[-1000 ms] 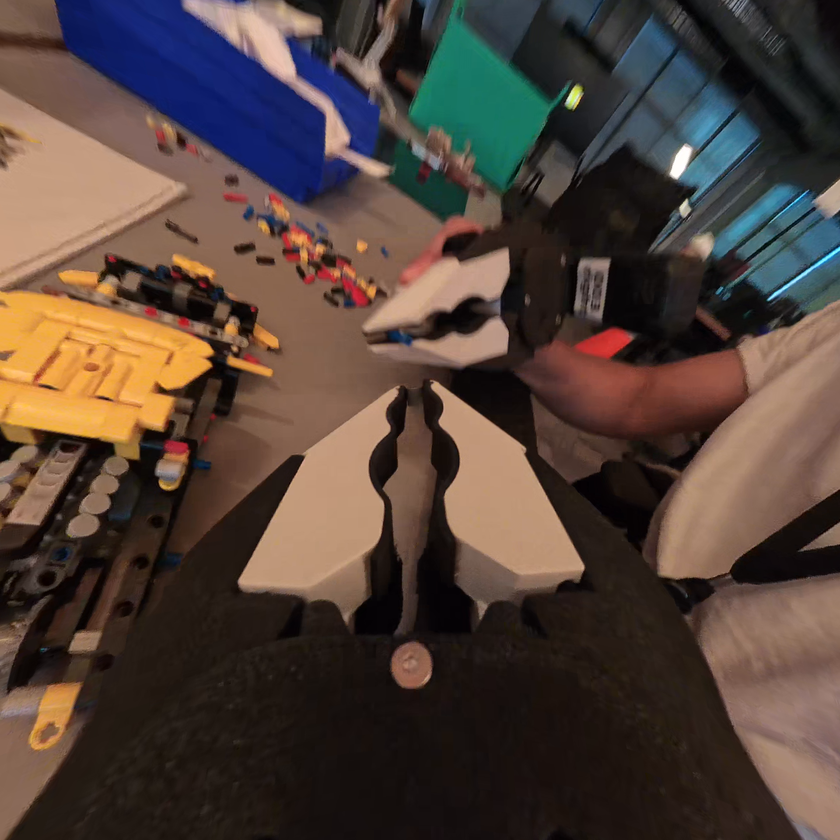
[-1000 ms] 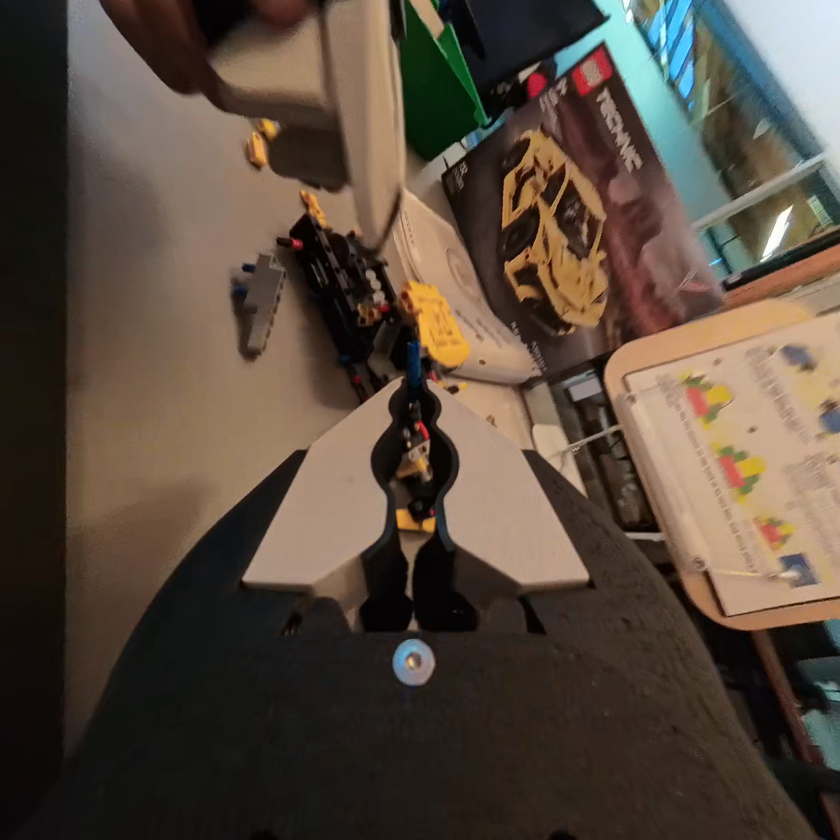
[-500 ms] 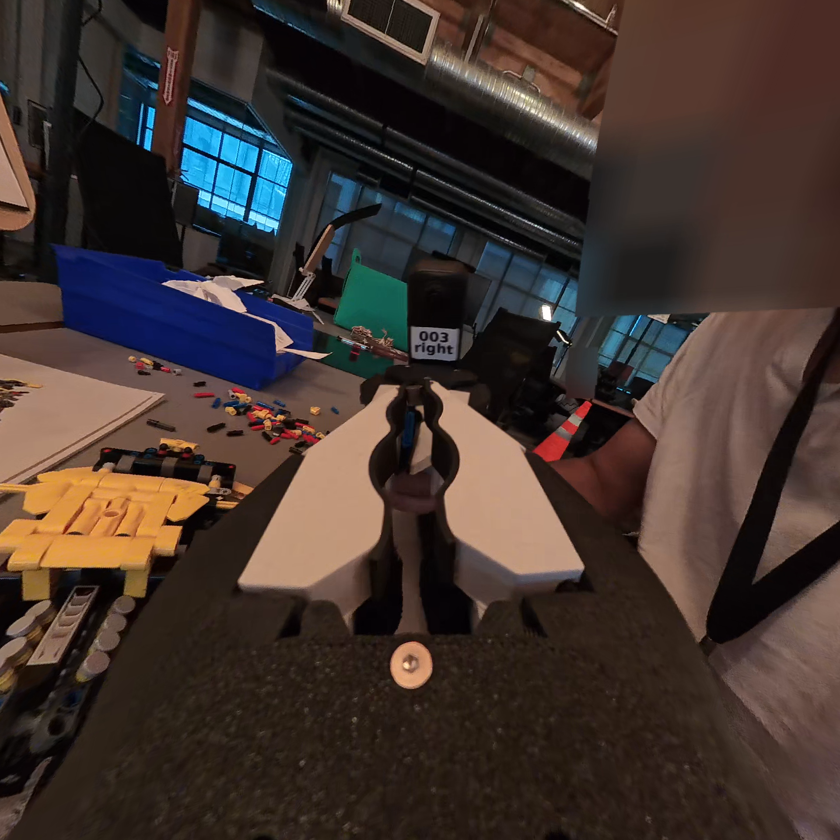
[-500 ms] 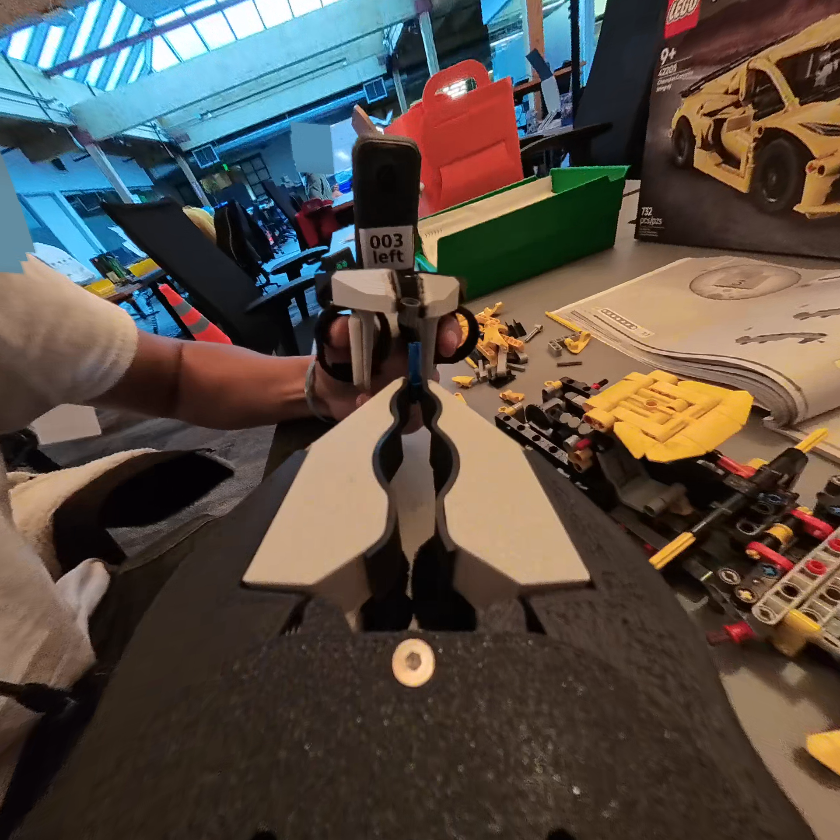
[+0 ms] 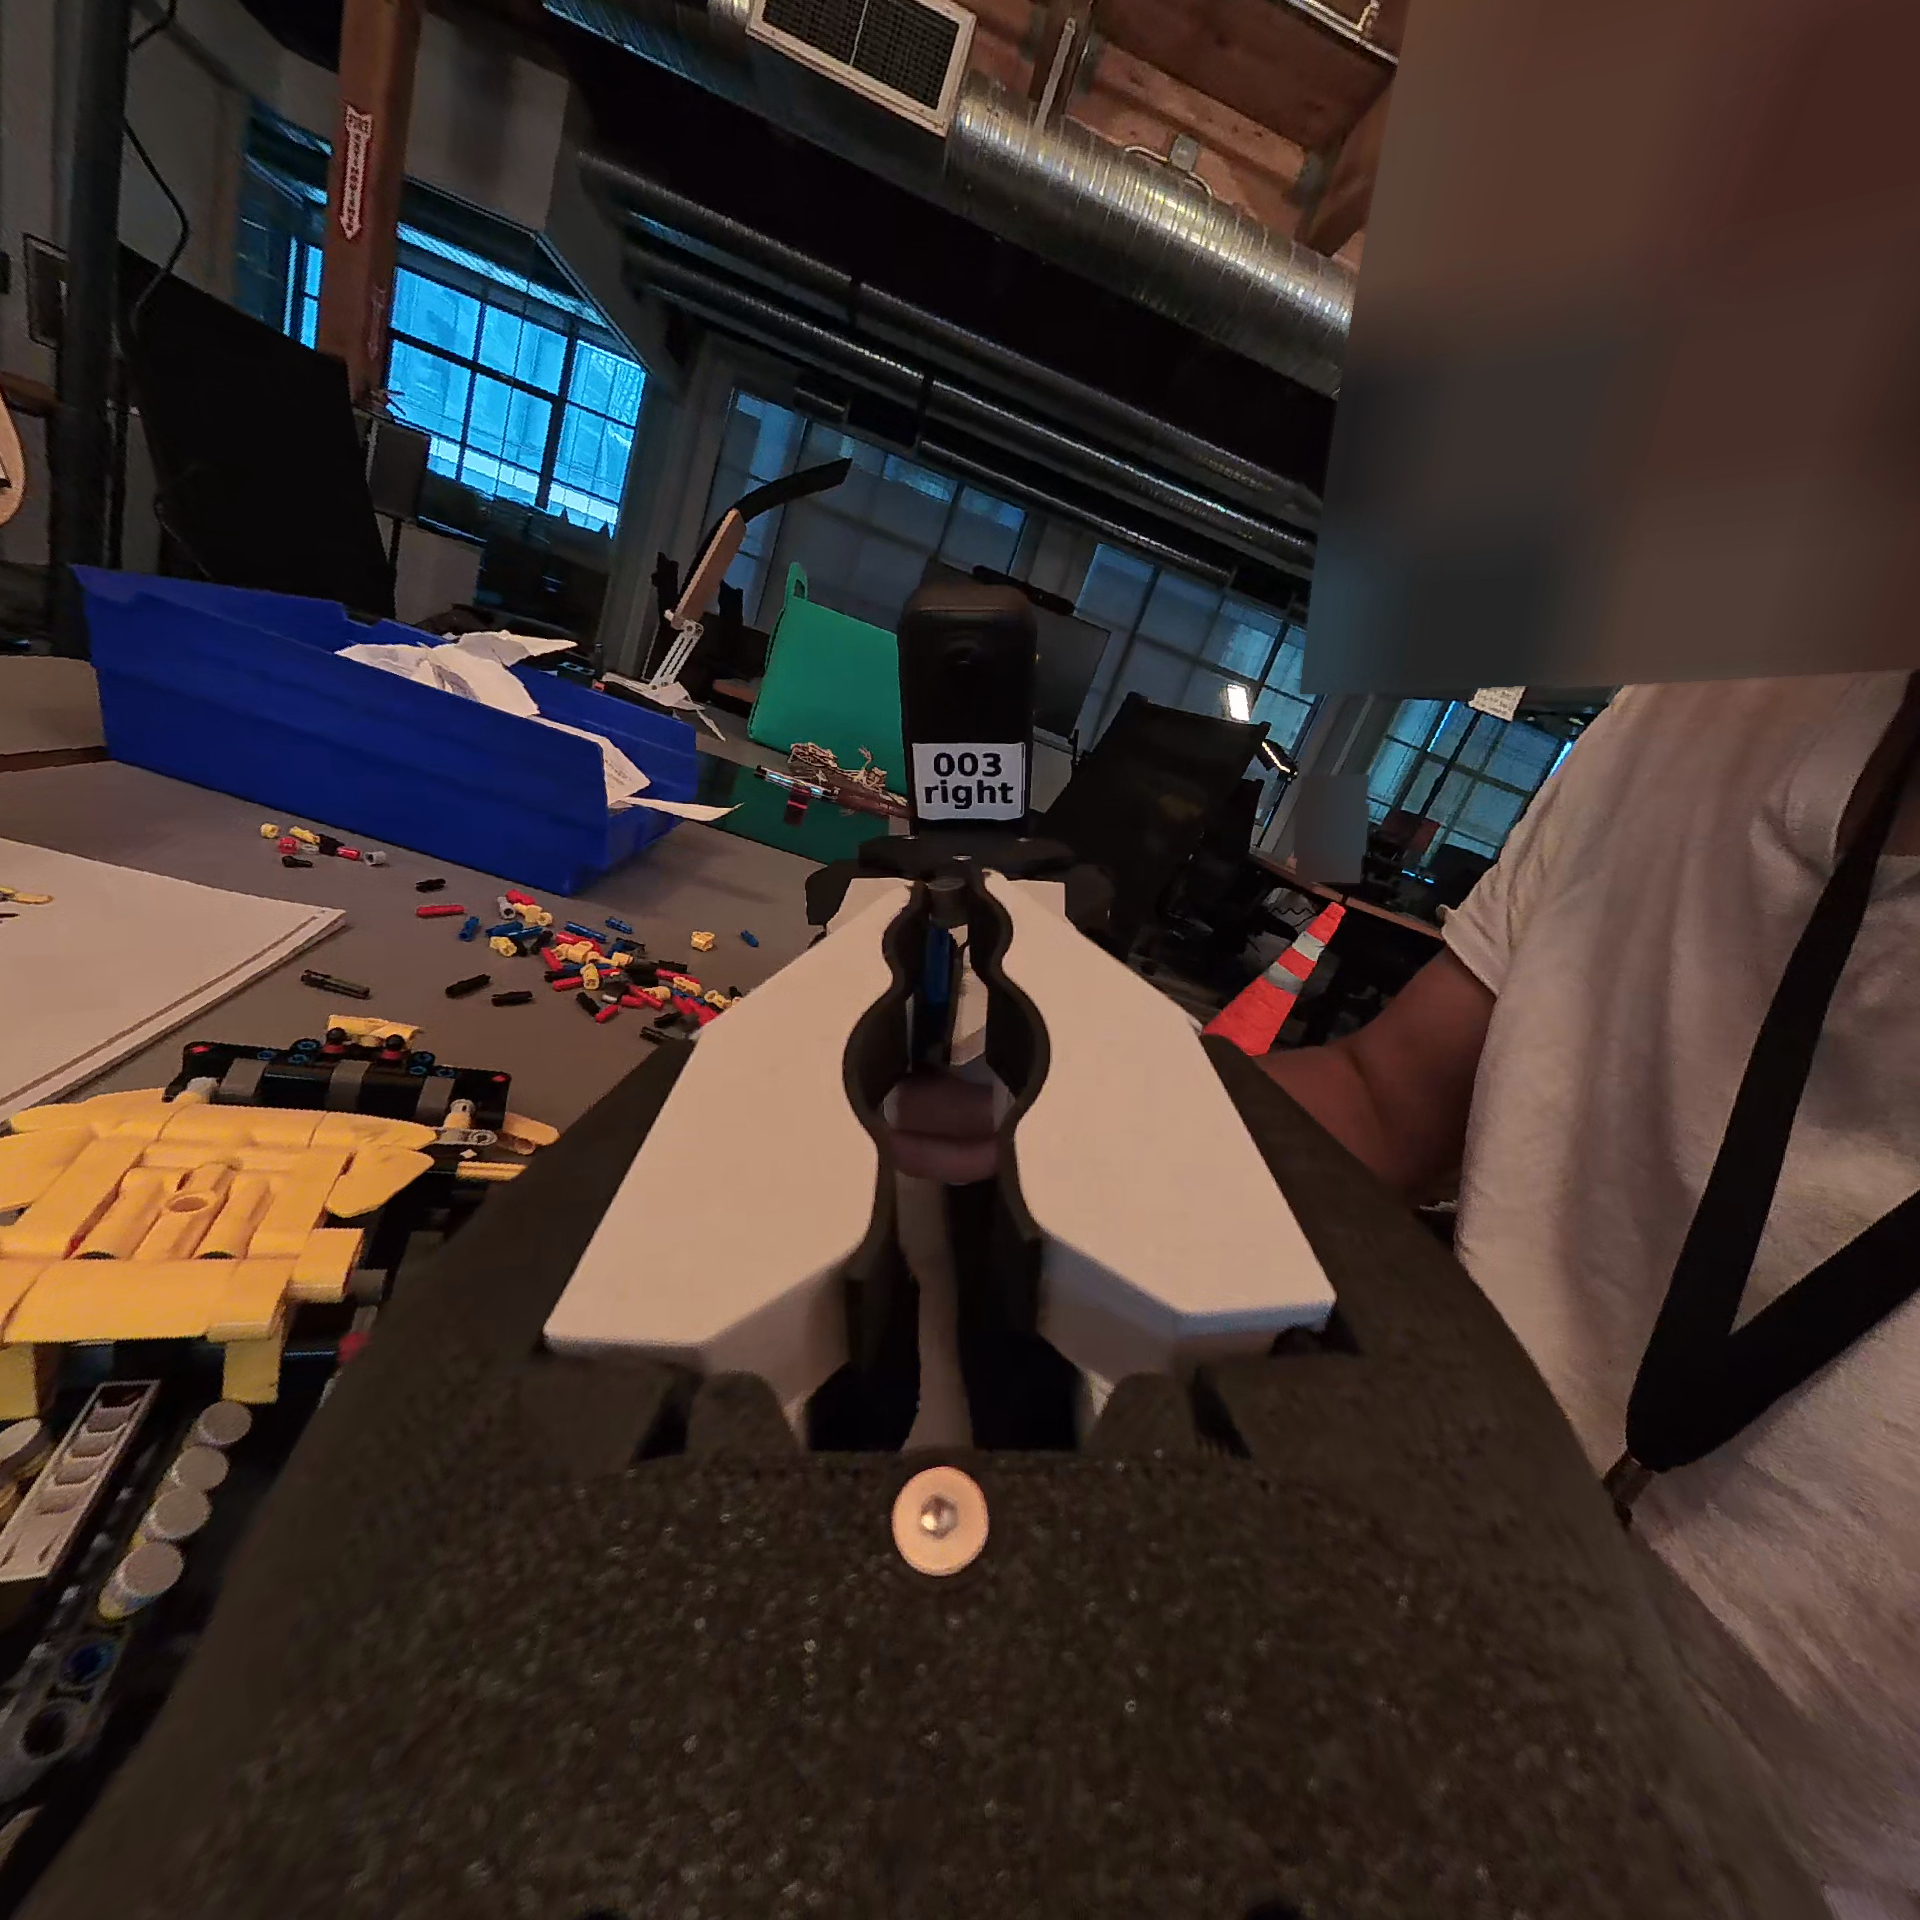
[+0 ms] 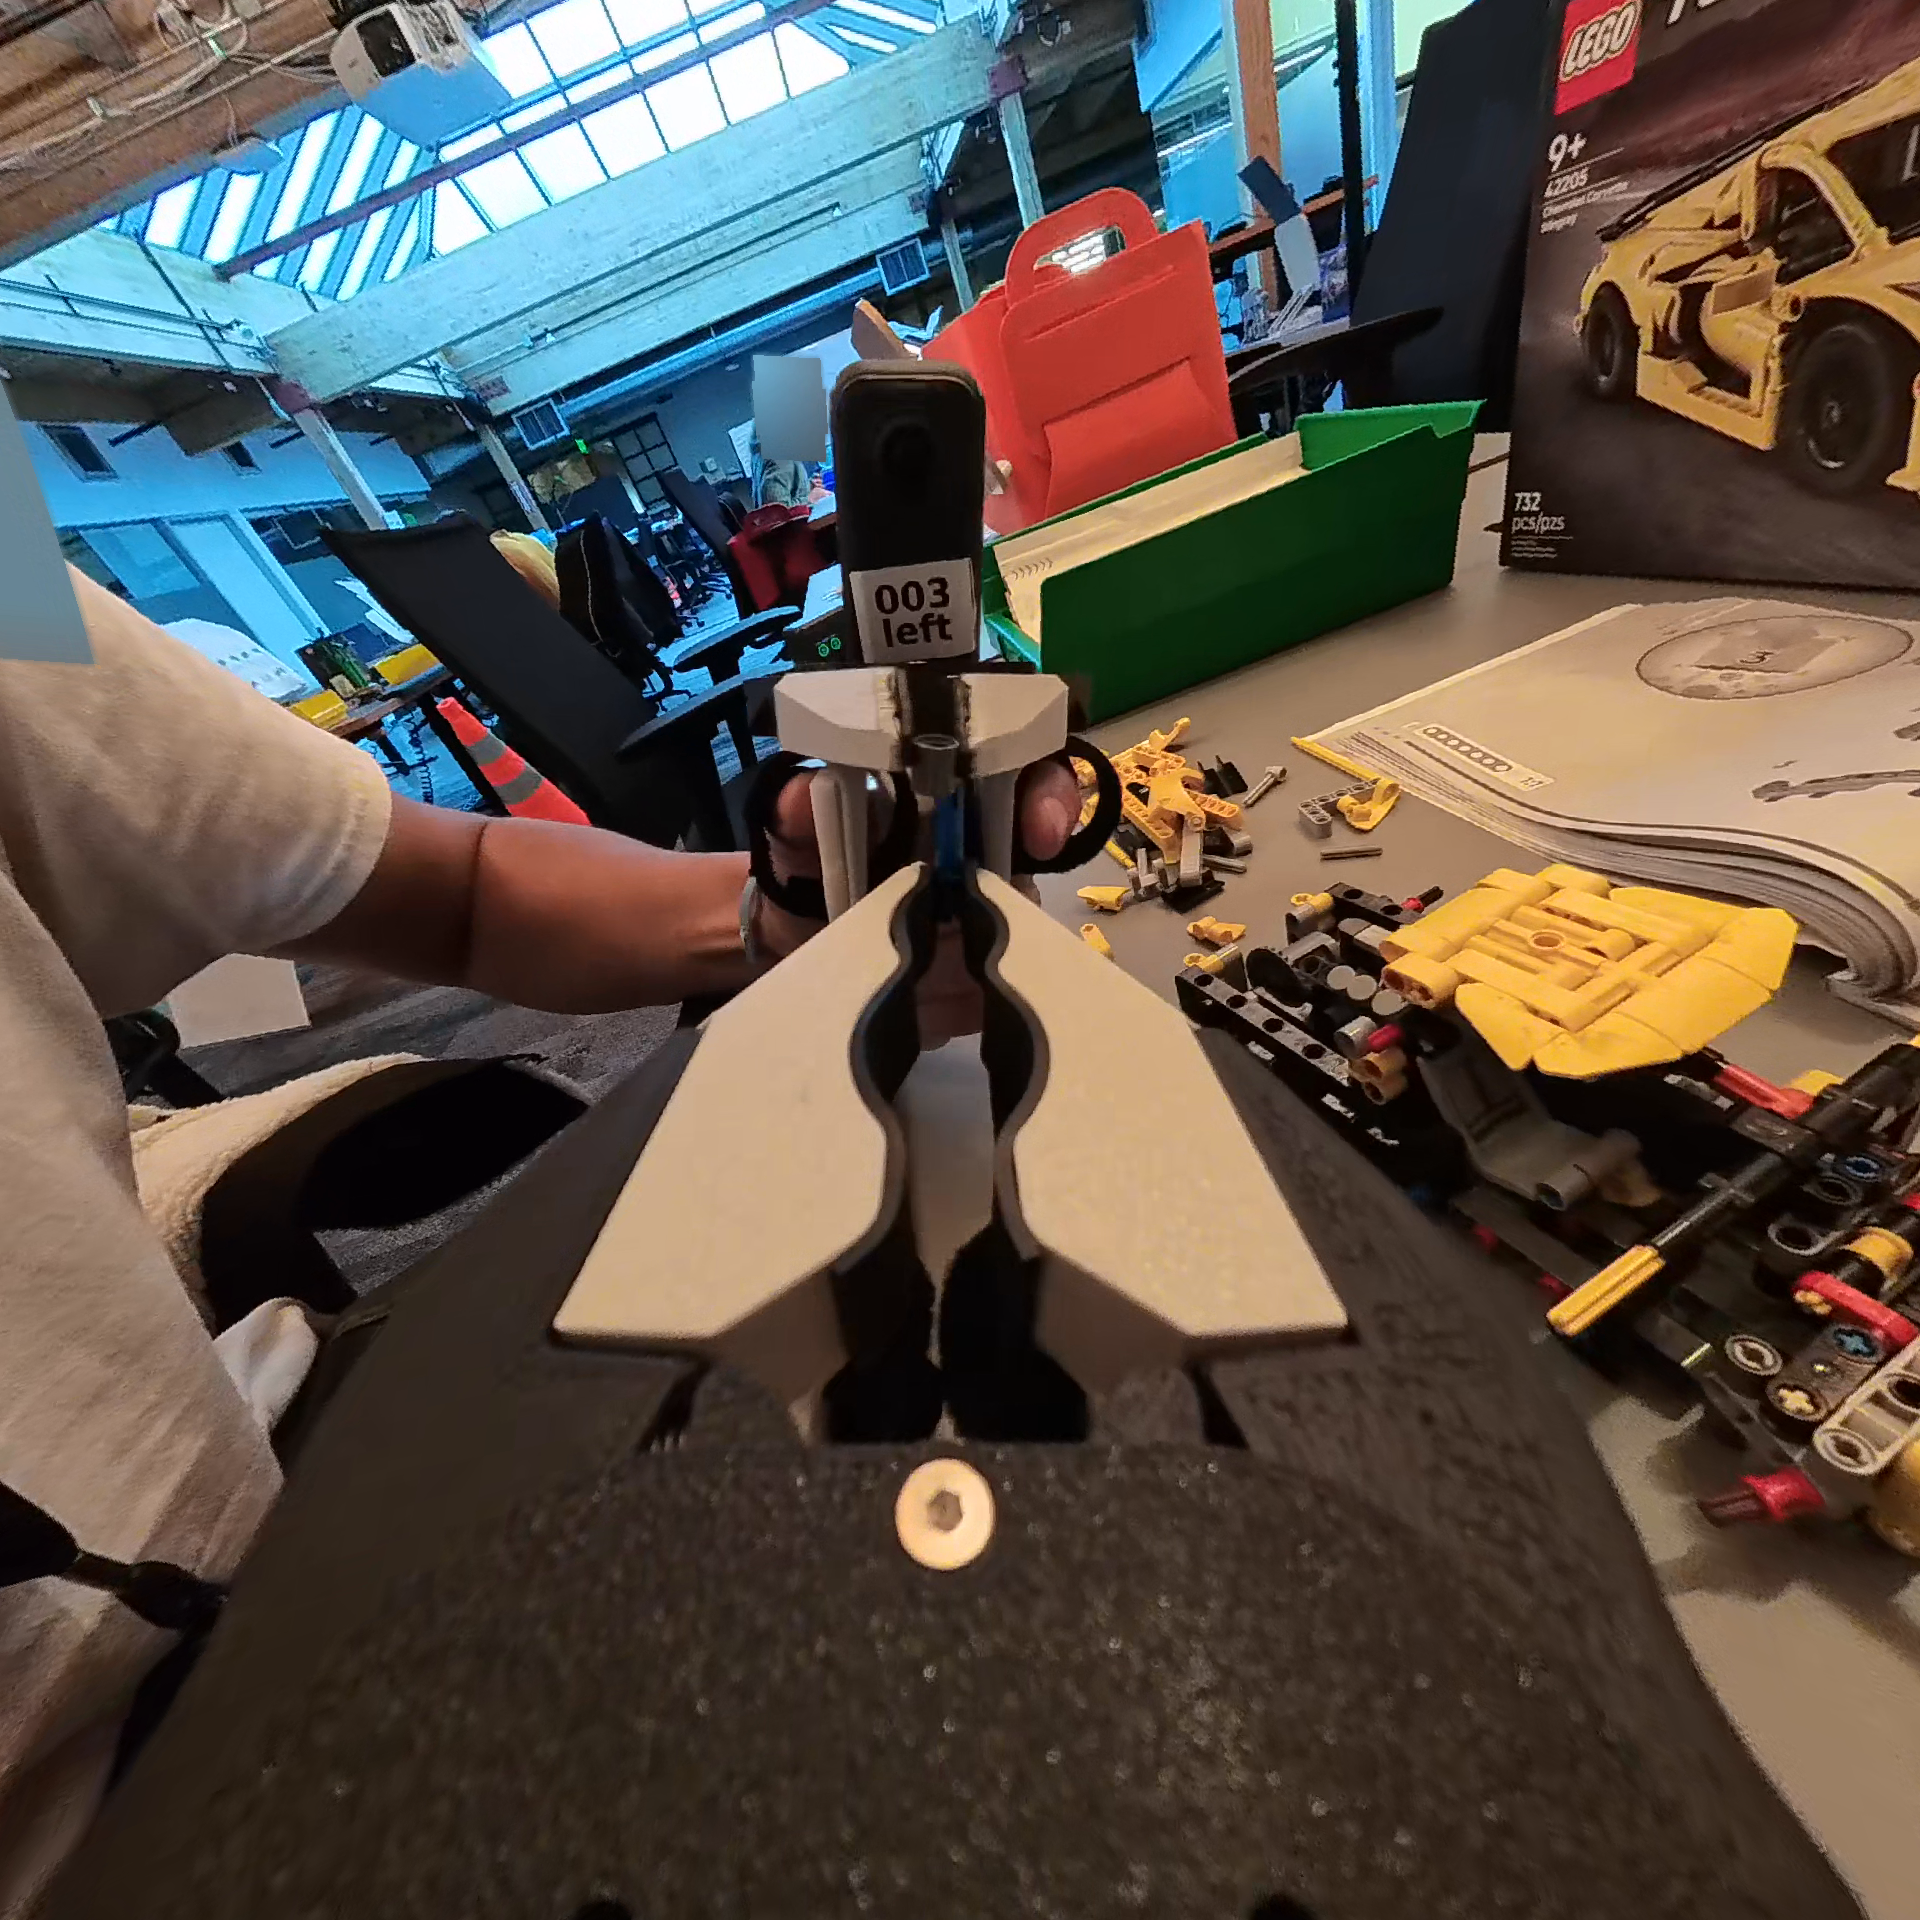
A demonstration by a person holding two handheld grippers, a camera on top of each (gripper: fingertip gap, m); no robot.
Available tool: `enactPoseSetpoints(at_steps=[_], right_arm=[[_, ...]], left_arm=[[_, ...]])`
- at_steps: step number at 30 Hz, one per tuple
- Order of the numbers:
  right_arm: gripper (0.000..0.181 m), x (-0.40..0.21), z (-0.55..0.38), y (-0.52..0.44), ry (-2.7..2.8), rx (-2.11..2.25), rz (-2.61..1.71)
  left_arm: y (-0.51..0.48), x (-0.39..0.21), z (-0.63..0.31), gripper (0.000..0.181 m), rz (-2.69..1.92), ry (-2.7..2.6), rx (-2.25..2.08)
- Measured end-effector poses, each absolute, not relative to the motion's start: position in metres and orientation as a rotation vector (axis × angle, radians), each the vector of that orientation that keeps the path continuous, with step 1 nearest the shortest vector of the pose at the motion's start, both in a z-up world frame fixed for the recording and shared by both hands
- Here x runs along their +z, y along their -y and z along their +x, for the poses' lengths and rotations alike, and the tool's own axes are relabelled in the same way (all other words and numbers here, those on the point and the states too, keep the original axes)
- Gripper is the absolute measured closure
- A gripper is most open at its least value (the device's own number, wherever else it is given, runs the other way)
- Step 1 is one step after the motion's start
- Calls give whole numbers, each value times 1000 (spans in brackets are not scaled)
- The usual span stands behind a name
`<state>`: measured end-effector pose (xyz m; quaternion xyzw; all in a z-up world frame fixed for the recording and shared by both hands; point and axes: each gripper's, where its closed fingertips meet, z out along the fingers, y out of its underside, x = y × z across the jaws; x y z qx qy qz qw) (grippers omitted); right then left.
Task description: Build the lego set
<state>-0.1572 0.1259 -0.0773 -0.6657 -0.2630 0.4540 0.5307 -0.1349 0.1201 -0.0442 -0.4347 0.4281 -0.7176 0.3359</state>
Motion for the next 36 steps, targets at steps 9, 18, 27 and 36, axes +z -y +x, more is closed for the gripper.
enactPoseSetpoints(at_steps=[9, 18, 27, 36], right_arm=[[178, -77, -159, -124, 642, 1125, -1586], [178, -73, -158, -124, 630, 1155, -1573], [178, -72, -159, -124, 634, 1173, -1569], [178, -72, -158, -123, 618, 1193, -1570]], left_arm=[[-125, -41, -138, 174, -1122, -1106, -1851], [-125, -42, -137, 174, -1125, -1106, -1854], [-124, -41, -137, 174, -1125, -1094, -1882], [-122, -42, -136, 174, -1127, -1110, -1871]])
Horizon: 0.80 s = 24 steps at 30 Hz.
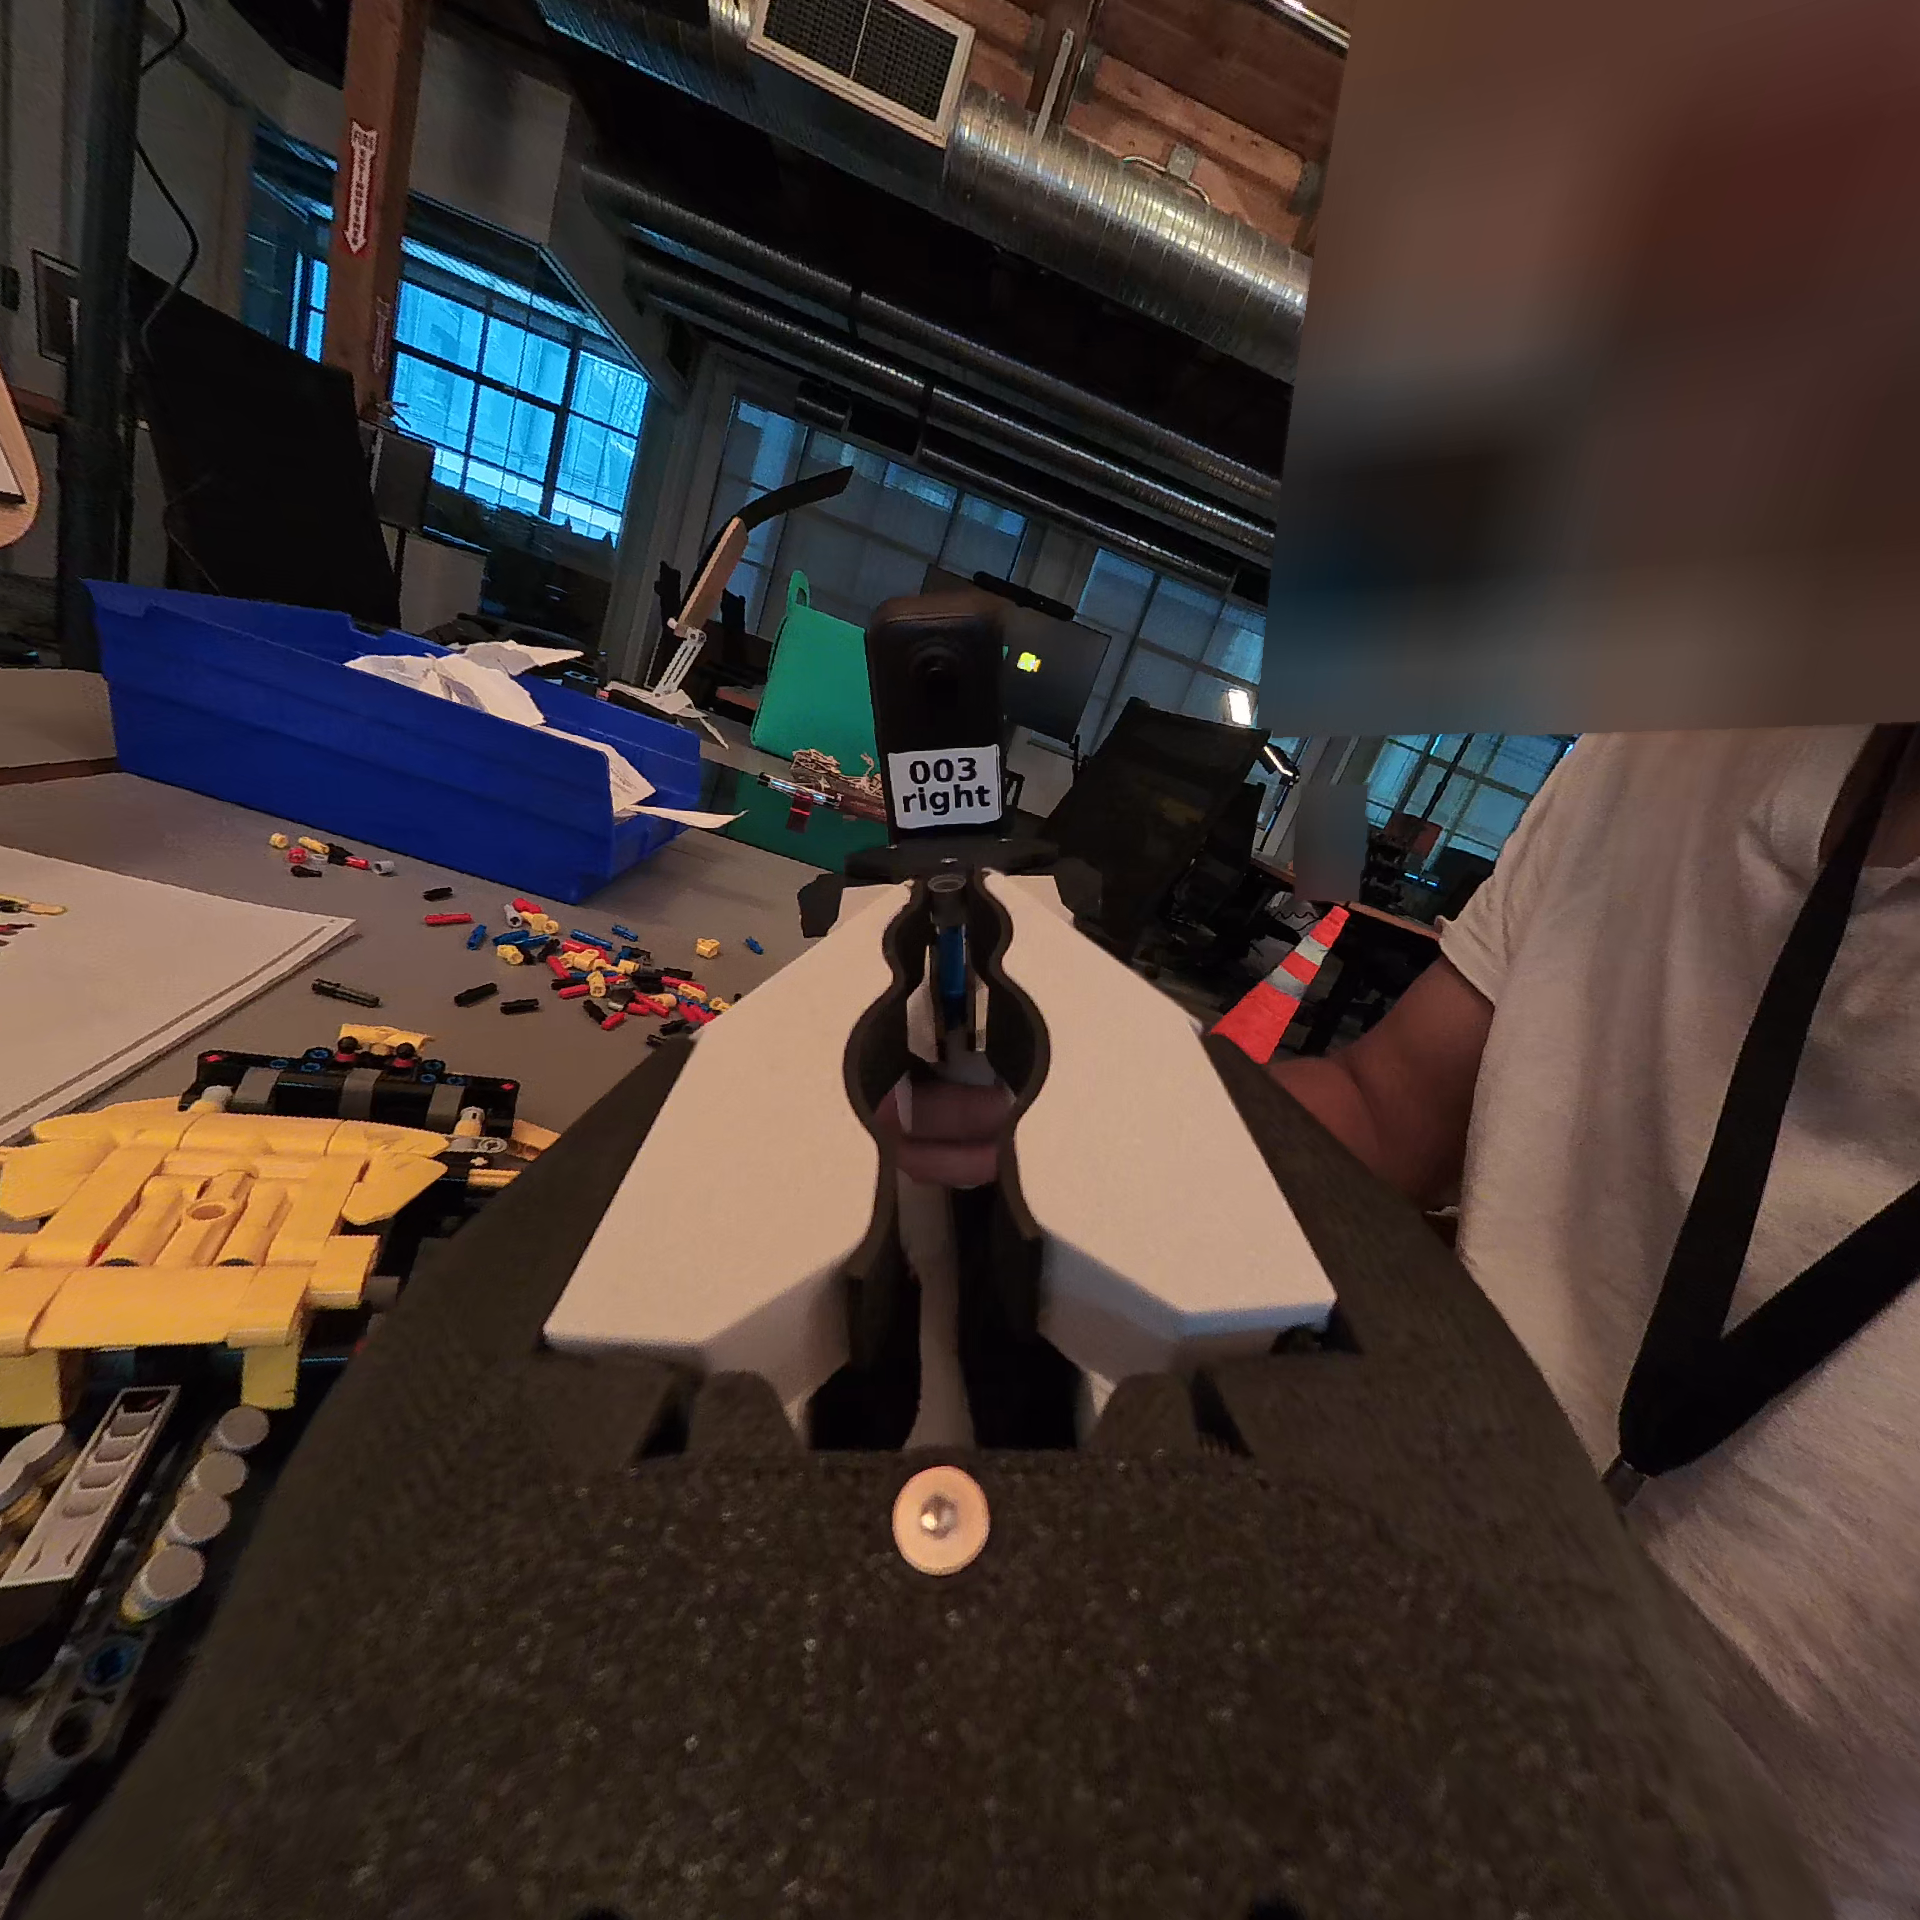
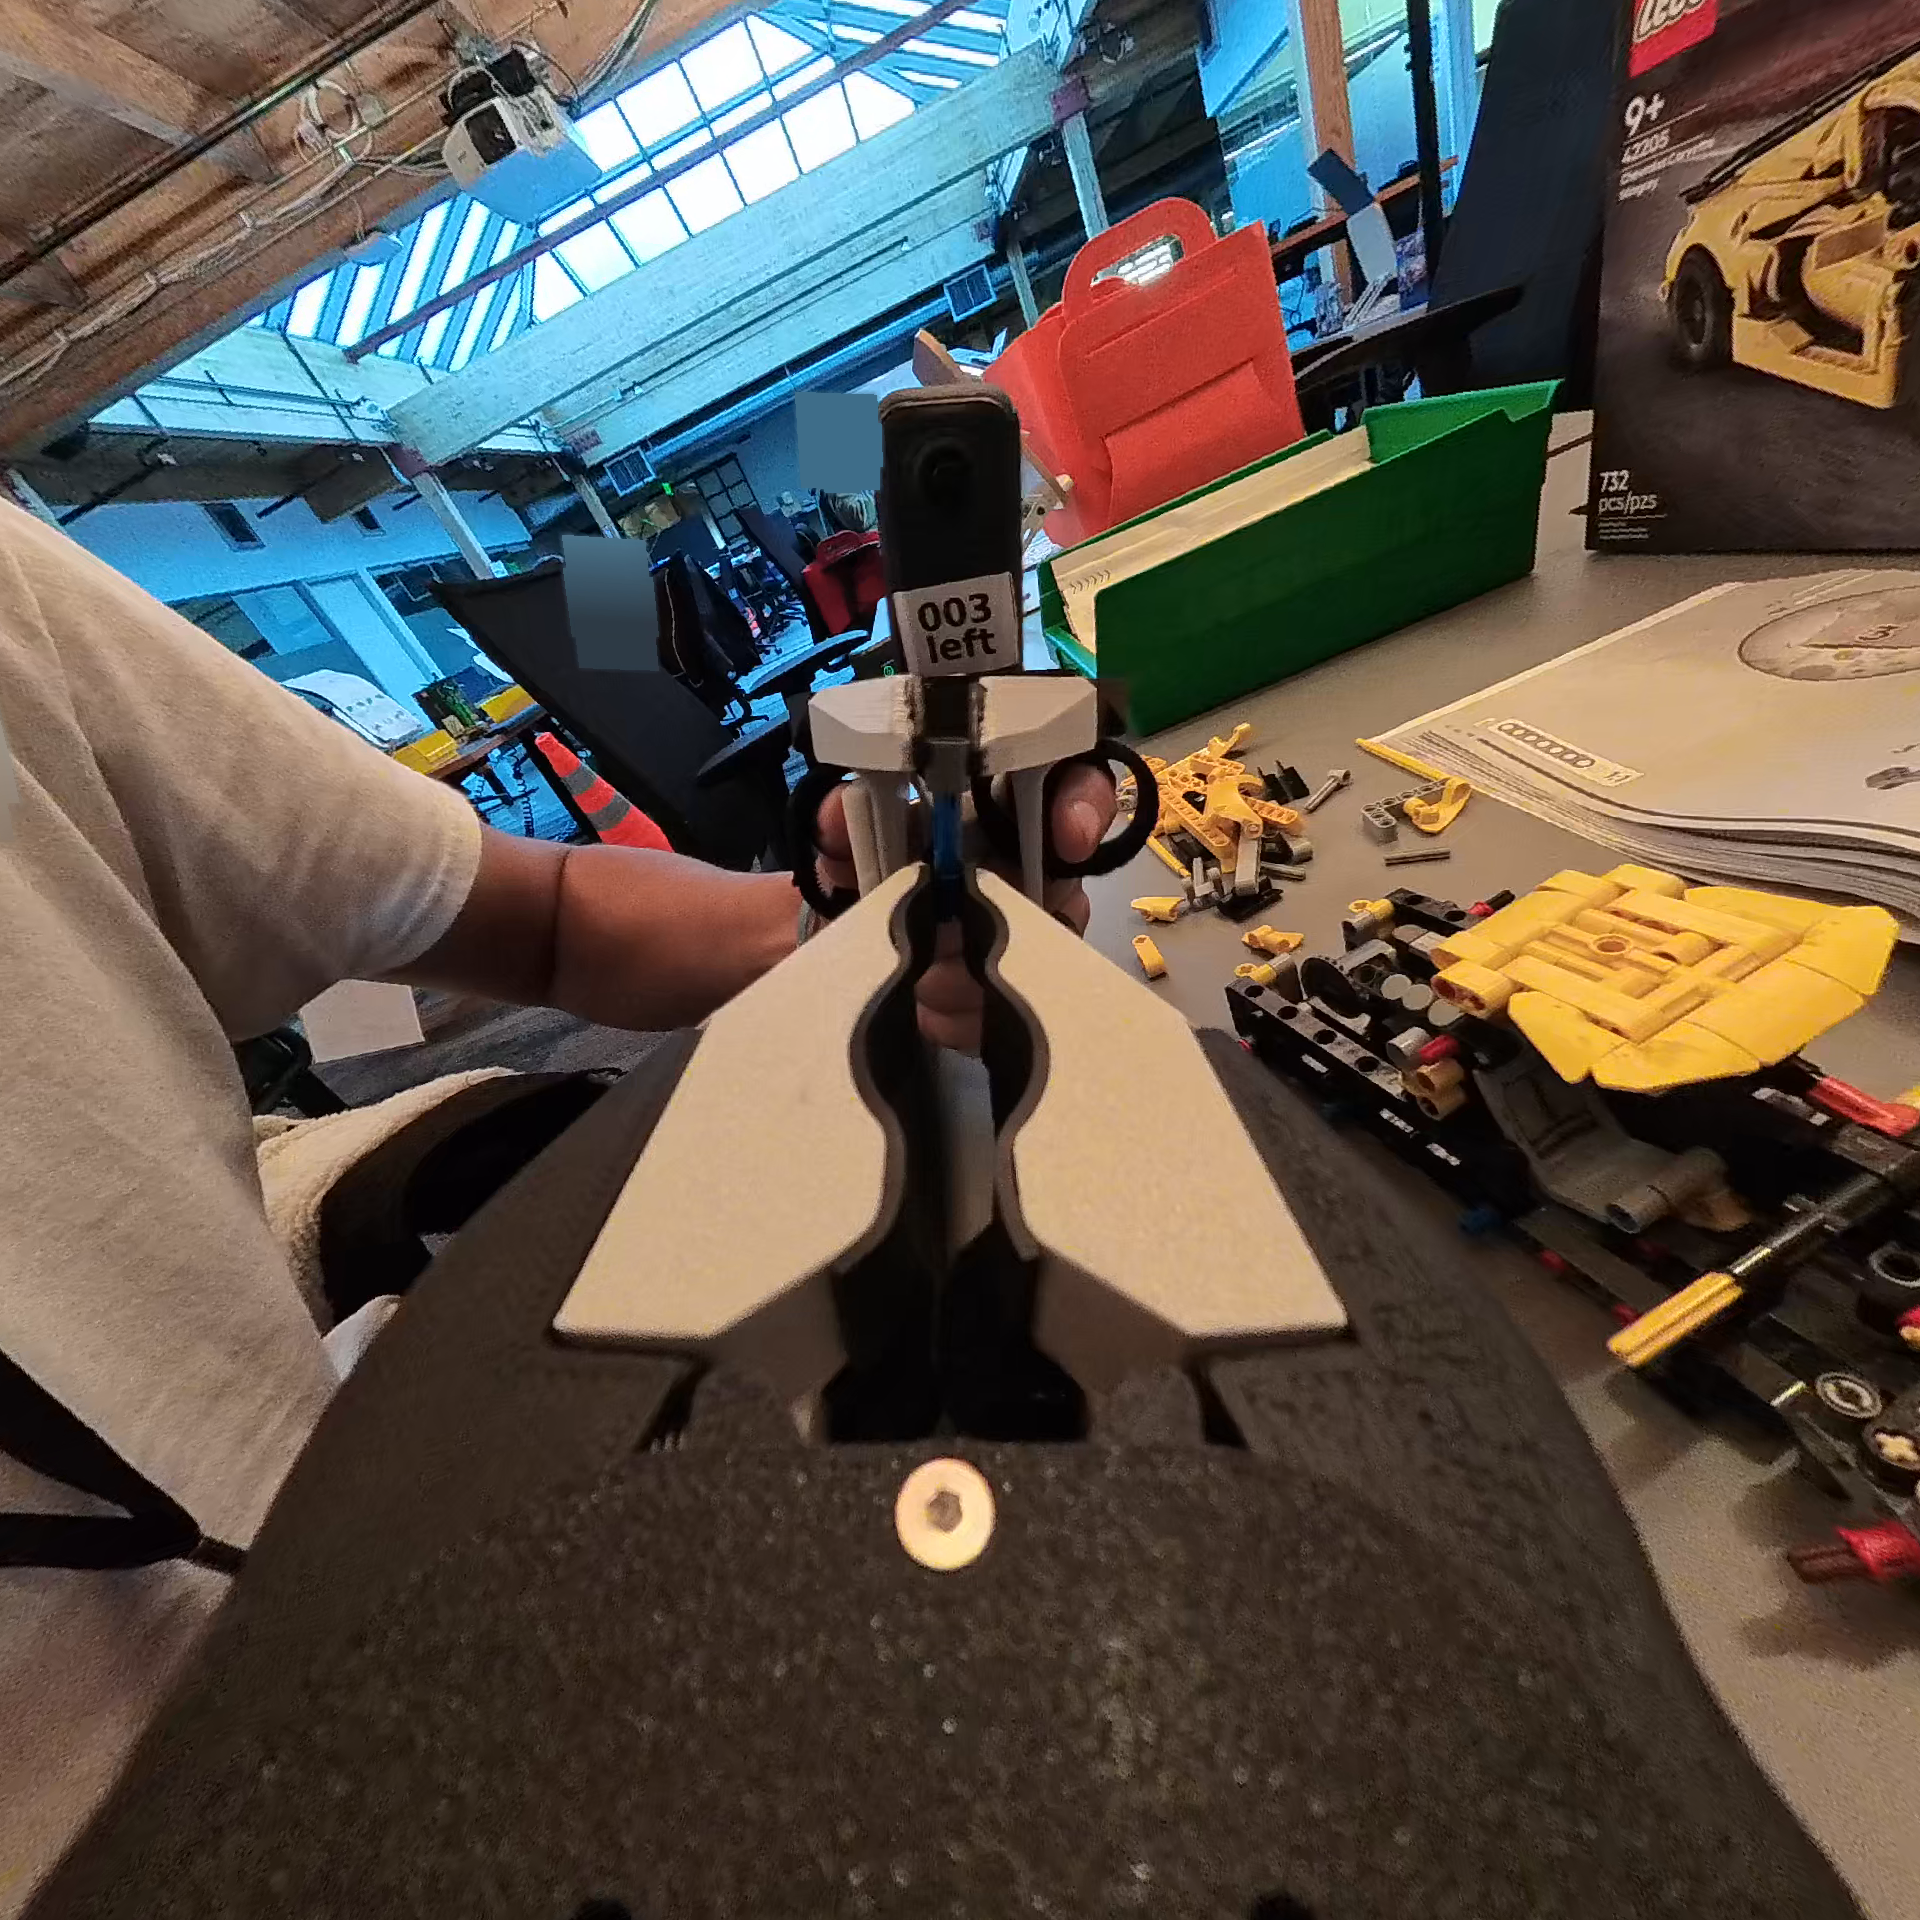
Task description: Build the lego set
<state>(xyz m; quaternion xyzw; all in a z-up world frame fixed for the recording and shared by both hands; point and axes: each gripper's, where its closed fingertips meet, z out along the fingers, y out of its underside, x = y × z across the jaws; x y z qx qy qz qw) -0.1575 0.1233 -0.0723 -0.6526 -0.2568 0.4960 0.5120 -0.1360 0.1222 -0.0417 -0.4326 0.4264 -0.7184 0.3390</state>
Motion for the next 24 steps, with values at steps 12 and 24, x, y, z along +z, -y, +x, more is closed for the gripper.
enactPoseSetpoints(at_steps=[12, 24], right_arm=[[178, -96, -150, -137, 709, 809, -1685], [179, -106, -140, -148, 660, 638, -1744]], left_arm=[[-129, -63, -134, 174, -1234, -1239, -1685], [-139, -74, -127, 174, -1226, -1256, -1394]])
